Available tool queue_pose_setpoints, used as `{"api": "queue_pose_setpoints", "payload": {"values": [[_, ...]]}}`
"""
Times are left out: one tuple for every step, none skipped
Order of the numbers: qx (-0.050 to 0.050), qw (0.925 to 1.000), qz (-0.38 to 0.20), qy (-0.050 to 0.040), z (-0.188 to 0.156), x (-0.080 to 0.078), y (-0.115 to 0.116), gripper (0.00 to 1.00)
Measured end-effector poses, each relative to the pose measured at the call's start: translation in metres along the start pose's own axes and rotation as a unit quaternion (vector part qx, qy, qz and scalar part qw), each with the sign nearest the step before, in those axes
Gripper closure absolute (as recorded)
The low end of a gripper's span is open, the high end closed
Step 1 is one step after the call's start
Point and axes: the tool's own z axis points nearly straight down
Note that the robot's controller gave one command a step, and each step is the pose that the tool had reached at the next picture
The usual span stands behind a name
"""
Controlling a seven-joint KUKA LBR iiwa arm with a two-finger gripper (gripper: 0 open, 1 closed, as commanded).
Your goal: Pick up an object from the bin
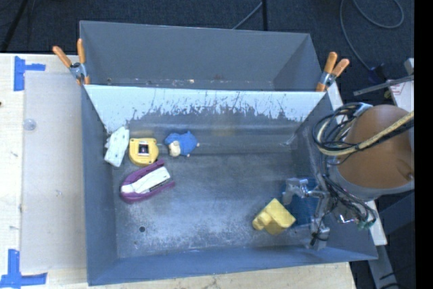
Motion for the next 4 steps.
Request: {"api": "queue_pose_setpoints", "payload": {"values": [[0.0, 0.9954, 0.095, -0.0012, -0.001, -0.003, 0.009, 0.0], [0.0, 0.9964, 0.085, -0.0007, 0.041, -0.008, 0.026, 0.0], [0.001, 0.9998, 0.022, -0.0044, 0.059, -0.011, 0.038, 1.0], [0.001, 0.9998, 0.021, -0.0044, 0.059, -0.011, 0.038, 1.0]]}}
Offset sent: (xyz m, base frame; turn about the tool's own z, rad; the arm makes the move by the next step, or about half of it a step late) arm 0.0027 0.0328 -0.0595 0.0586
